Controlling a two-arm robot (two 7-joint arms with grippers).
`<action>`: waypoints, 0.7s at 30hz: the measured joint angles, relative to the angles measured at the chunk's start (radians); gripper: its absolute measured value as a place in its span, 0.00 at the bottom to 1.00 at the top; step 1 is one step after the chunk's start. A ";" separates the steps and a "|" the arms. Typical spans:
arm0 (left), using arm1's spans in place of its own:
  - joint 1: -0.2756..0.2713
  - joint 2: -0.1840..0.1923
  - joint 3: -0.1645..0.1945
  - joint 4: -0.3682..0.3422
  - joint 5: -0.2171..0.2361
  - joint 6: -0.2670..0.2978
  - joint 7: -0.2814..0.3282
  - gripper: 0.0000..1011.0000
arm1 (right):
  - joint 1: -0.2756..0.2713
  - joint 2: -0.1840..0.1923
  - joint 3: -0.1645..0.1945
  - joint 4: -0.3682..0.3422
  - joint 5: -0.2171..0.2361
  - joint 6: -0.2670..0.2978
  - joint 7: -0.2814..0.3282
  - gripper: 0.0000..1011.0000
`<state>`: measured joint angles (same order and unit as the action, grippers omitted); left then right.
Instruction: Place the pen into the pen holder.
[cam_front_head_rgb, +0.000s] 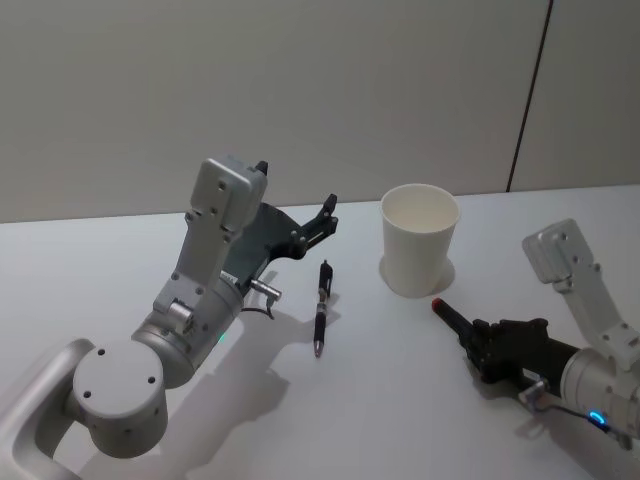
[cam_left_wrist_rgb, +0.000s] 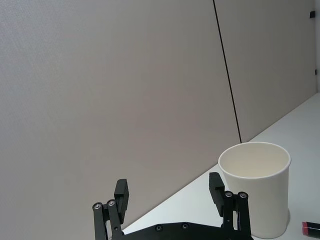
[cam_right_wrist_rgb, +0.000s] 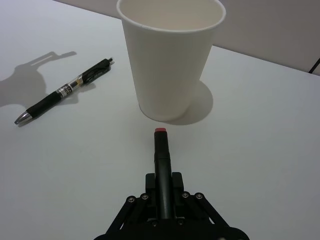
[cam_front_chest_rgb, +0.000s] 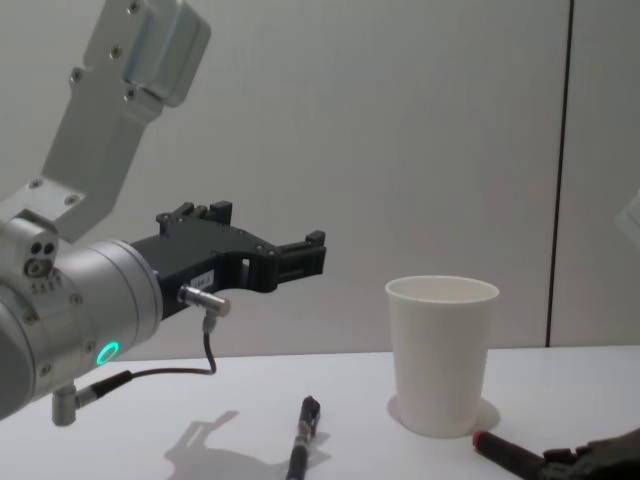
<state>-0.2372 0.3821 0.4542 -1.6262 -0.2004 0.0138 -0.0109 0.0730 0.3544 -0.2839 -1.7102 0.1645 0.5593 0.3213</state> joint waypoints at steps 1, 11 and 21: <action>0.000 0.000 0.000 0.000 0.000 0.000 0.000 0.99 | 0.000 0.000 0.000 0.000 0.000 0.000 0.000 0.18; 0.000 0.000 0.000 0.000 0.000 0.000 0.000 0.99 | -0.008 0.005 0.003 -0.007 0.022 -0.042 0.011 0.18; 0.000 0.000 0.000 0.000 0.000 0.000 0.000 0.99 | -0.034 0.028 0.020 -0.035 0.109 -0.147 0.071 0.18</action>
<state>-0.2371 0.3821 0.4542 -1.6263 -0.2003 0.0138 -0.0109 0.0393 0.3822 -0.2636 -1.7451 0.2739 0.4119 0.3922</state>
